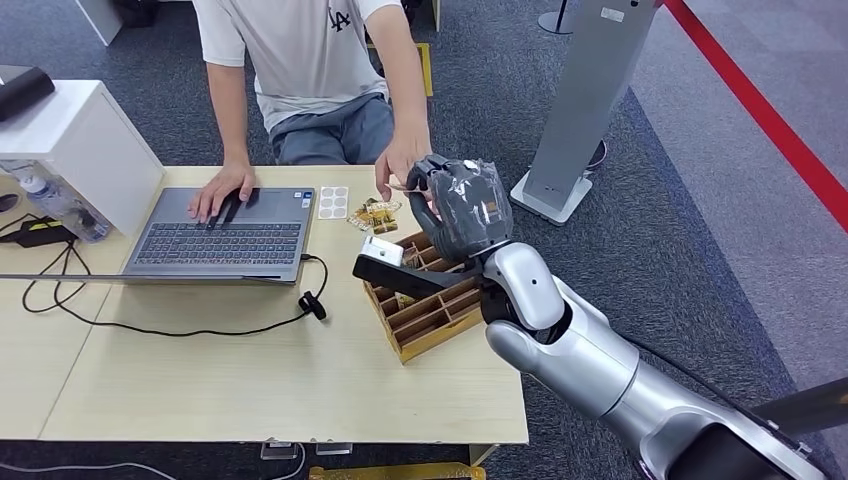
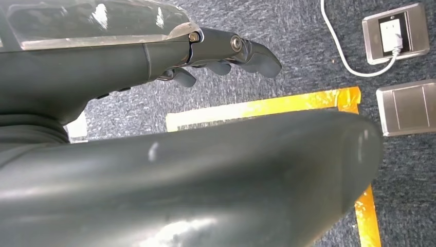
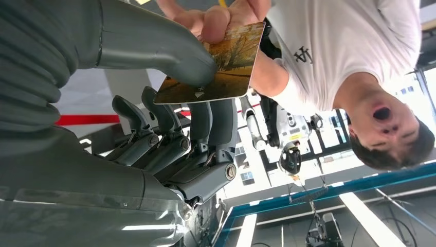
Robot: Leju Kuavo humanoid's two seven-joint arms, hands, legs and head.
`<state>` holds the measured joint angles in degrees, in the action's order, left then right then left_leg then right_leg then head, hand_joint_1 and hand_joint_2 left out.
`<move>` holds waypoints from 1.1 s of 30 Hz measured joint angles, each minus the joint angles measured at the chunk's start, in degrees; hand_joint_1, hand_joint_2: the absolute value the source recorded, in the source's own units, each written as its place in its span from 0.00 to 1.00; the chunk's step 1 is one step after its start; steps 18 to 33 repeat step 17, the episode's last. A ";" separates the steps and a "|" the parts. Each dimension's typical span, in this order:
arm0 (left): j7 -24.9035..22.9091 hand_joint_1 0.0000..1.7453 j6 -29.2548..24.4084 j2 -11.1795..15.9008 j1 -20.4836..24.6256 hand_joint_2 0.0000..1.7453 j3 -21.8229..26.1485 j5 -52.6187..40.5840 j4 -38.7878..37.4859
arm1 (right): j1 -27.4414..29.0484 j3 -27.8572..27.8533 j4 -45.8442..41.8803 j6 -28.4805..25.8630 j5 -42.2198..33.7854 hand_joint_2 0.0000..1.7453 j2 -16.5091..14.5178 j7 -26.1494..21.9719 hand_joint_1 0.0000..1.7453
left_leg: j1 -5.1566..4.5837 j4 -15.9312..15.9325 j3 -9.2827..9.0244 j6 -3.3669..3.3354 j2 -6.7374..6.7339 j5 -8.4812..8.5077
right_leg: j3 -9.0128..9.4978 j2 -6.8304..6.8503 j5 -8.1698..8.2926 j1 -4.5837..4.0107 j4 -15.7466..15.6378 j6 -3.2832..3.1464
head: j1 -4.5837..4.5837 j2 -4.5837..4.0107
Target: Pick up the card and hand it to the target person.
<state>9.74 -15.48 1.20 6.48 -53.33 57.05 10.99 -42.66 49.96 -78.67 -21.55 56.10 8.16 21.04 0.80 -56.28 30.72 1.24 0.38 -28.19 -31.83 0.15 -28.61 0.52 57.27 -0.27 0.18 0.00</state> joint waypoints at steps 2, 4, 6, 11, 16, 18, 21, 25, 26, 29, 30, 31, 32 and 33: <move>0.04 0.00 0.45 0.00 -0.05 0.00 0.00 0.15 0.00 | 1.17 0.00 0.37 -2.00 0.11 1.00 -0.27 -1.00 0.89 | 0.00 0.00 0.01 0.00 0.00 0.00 | 0.00 0.00 0.00 0.00 0.00 0.00 | 0.02 0.00; 0.18 0.00 0.91 0.00 -0.11 0.00 -0.02 0.23 0.00 | 2.14 0.02 0.96 -3.20 0.36 1.00 -0.60 -1.82 0.45 | 0.00 0.00 0.01 0.00 0.00 0.00 | -0.01 0.00 0.00 0.00 0.00 0.00 | 0.03 0.00; 0.37 0.00 1.34 0.00 -0.13 0.00 -0.13 0.28 0.00 | 2.91 0.05 1.88 -3.92 0.60 1.00 -1.10 -2.53 0.00 | 0.00 0.00 0.01 0.00 0.00 0.00 | -0.01 0.00 0.00 0.00 0.00 0.00 | 0.05 0.00; 0.84 0.00 1.77 0.00 -0.25 0.00 -0.38 0.42 0.00 | 4.89 0.06 4.07 -6.50 0.63 1.00 -2.27 -4.36 0.00 | 0.00 0.00 0.01 0.00 0.00 0.00 | -0.01 0.00 0.00 0.00 0.00 0.00 | 0.09 0.00; 1.20 0.00 1.73 0.00 -0.31 0.00 -0.37 1.37 0.00 | 6.83 -0.21 5.60 -9.34 -9.33 1.00 -3.31 -12.19 0.00 | 0.00 0.00 0.02 0.00 0.00 0.00 | -0.01 0.00 0.00 0.00 0.00 0.00 | 0.03 0.00; 1.21 0.00 1.74 0.00 -0.32 0.00 -0.37 1.50 0.00 | 7.12 -0.28 5.77 -9.42 -11.47 1.00 -3.45 -13.65 0.00 | 0.00 0.00 0.02 0.00 0.00 0.00 | -0.01 0.00 0.00 0.00 0.00 0.00 | 0.02 0.00; 1.21 0.00 1.74 0.00 -0.32 0.00 -0.37 1.50 0.00 | 7.12 -0.28 5.77 -9.42 -11.47 1.00 -3.45 -13.65 0.00 | 0.00 0.00 0.02 0.00 0.00 0.00 | -0.01 0.00 0.00 0.00 0.00 0.00 | 0.02 0.00; 1.21 0.00 1.74 0.00 -0.32 0.00 -0.37 1.50 0.00 | 7.12 -0.28 5.77 -9.42 -11.47 1.00 -3.45 -13.65 0.00 | 0.00 0.00 0.02 0.00 0.00 0.00 | -0.01 0.00 0.00 0.00 0.00 0.00 | 0.02 0.00; 1.21 0.00 1.74 0.00 -0.32 0.00 -0.37 1.50 0.00 | 7.12 -0.28 5.77 -9.42 -11.47 1.00 -3.45 -13.65 0.00 | 0.00 0.00 0.02 0.00 0.00 0.00 | -0.01 0.00 0.00 0.00 0.00 0.00 | 0.02 0.00; 1.21 0.00 1.74 0.00 -0.32 0.00 -0.37 1.50 0.00 | 7.12 -0.28 5.77 -9.42 -11.47 1.00 -3.45 -13.65 0.00 | 0.00 0.00 0.02 0.00 0.00 0.00 | -0.01 0.00 0.00 0.00 0.00 0.00 | 0.02 0.00; 1.21 0.00 1.74 0.00 -0.32 0.00 -0.37 1.50 0.00 | 7.12 -0.28 5.77 -9.42 -11.47 1.00 -3.45 -13.65 0.00 | 0.00 0.00 0.02 0.00 0.00 0.00 | -0.01 0.00 0.00 0.00 0.00 0.00 | 0.02 0.00; 1.21 0.00 1.74 0.00 -0.32 0.00 -0.37 1.50 0.00 | 7.12 -0.28 5.77 -9.42 -11.47 1.00 -3.45 -13.65 0.00 | 0.00 0.00 0.02 0.00 0.00 0.00 | -0.01 0.00 0.00 0.00 0.00 0.00 | 0.02 0.00; 1.21 0.00 1.74 0.00 -0.32 0.00 -0.37 1.50 0.00 | 7.12 -0.28 5.77 -9.42 -11.47 1.00 -3.45 -13.65 0.00 | 0.00 0.00 0.02 0.00 0.00 0.00 | -0.01 0.00 0.00 0.00 0.00 0.00 | 0.02 0.00; 1.21 0.00 1.74 0.00 -0.32 0.00 -0.37 1.50 0.00 | 7.12 -0.28 5.77 -9.42 -11.47 1.00 -3.45 -13.65 0.00 | 0.00 0.00 0.02 0.00 0.00 0.00 | -0.01 0.00 0.00 0.00 0.00 0.00 | 0.02 0.00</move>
